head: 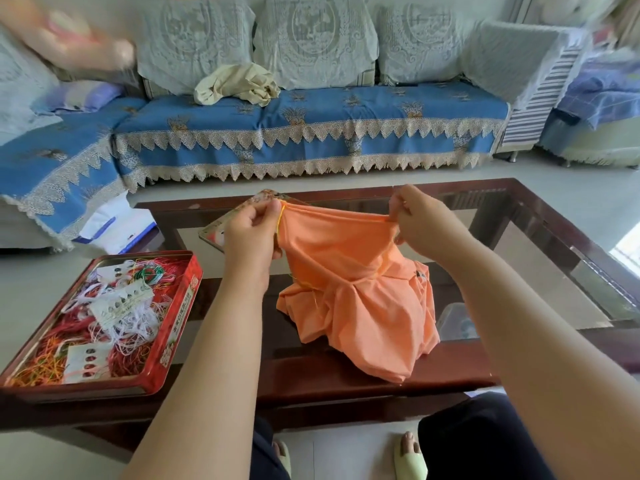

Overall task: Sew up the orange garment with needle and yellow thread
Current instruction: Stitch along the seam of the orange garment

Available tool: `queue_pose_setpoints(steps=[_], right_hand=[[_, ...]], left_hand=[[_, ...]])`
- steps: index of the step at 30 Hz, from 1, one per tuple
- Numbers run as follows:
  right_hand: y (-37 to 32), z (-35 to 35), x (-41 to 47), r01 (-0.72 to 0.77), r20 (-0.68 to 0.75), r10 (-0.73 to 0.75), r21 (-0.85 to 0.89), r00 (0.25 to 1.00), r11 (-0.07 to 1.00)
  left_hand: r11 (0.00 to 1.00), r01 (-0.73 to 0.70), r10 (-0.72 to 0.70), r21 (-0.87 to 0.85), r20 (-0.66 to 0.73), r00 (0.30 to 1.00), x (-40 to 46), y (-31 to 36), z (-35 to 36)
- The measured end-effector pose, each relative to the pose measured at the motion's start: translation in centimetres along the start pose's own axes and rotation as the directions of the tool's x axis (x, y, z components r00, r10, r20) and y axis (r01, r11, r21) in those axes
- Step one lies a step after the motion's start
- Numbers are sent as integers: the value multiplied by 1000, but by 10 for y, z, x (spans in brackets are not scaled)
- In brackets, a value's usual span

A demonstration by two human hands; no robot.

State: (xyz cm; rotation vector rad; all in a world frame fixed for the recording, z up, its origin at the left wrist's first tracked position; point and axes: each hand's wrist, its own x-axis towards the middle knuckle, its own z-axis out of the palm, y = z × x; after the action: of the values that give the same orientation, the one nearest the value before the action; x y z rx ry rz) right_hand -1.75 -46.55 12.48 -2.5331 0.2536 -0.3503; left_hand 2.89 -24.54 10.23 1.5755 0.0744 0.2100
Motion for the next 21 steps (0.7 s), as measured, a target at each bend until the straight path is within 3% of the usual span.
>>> queue_pose_setpoints(steps=[3,4,5,6,8,10,14,15,18,21], right_hand=[[-4,11,-1,25,-285,8,113,958,993],[-10,12,-4,55,-336,27,231,941,971],[-18,11,-8,65,-309,73,416,948,907],[-28,10,-12,29,-193,107,594,975,804],[-47,10,-22,-123,132,31,780,991,613],[-61,15,-29,-217,313,-59,770,948,600],[-69,28,-36,-301,449,-66,692,891,656],[-68,34,-38,-271,428,-59,666,902,695],[-60,53,-38,-70,162,-29,572,986,817],[-61,65,-43,-65,108,-13,685,994,726]], left_hand=[[1000,25,-24,-15,59,998,-3,4,4],[999,43,-41,-26,72,997,-4,5,5],[997,61,-57,-40,82,995,-6,7,5],[996,73,-68,-52,87,994,-7,8,5],[995,79,-72,-68,95,993,-9,11,3],[995,65,-56,-73,114,992,-8,14,0],[999,-12,18,-38,155,988,-11,19,-6],[999,-22,26,-31,163,986,-12,21,-8],[997,24,-9,-72,192,981,-14,22,-11],[984,101,-67,-145,222,973,-16,23,-12]])
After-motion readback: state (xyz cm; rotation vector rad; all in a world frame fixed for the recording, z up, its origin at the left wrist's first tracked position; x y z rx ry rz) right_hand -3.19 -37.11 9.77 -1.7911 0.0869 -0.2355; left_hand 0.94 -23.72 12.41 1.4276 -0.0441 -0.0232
